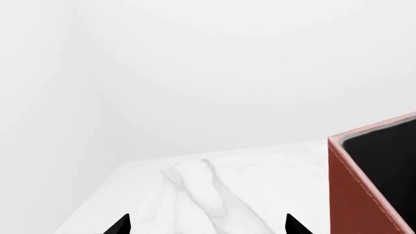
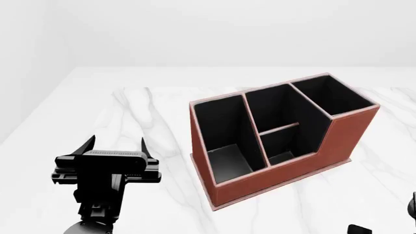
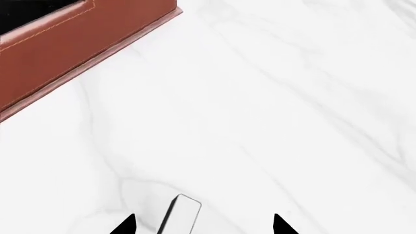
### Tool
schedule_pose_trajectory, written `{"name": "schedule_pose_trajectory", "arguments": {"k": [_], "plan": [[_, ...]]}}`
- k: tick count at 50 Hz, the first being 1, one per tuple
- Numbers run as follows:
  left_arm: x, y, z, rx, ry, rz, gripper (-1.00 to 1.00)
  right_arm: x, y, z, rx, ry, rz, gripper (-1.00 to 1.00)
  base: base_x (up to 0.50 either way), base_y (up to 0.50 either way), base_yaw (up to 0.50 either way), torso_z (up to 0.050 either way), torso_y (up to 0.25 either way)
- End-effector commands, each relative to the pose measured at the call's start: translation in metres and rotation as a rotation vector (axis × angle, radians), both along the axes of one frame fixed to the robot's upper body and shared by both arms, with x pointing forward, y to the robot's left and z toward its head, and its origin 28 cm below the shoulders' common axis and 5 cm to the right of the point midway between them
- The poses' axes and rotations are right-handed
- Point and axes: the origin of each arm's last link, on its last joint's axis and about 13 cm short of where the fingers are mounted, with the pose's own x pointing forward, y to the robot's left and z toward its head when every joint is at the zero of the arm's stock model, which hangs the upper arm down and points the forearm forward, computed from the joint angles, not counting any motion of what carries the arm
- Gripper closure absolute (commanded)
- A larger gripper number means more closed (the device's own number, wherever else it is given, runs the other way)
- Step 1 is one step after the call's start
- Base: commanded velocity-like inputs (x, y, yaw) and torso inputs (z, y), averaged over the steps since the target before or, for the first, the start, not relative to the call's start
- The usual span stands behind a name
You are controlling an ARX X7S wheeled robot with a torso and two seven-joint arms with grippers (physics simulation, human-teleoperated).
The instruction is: Pick up the book and place it in the left compartment of the caddy.
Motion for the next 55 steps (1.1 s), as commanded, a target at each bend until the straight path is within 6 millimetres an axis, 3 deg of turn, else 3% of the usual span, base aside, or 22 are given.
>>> {"name": "schedule_pose_trajectory", "arguments": {"k": [1,14,33,55], "plan": [[-0.001,0.002,0.002,-0.028,-0.01,-0.005,-1.0,-0.003,0.005,-0.004,0.049,0.001,0.04,-1.0,0.0,0.0,0.0,0.0,0.0],[0.0,0.001,0.002,-0.026,-0.01,-0.01,-1.0,0.003,0.006,-0.011,0.104,0.018,0.059,-1.0,0.0,0.0,0.0,0.0,0.0],[-0.001,0.003,0.0,-0.026,-0.005,-0.001,-1.0,0.013,0.002,-0.047,0.197,0.068,0.027,-1.0,0.0,0.0,0.0,0.0,0.0],[-0.002,0.003,0.001,-0.023,-0.007,0.001,-1.0,0.015,-0.002,-0.072,0.252,0.125,0.0,-1.0,0.0,0.0,0.0,0.0,0.0]]}}
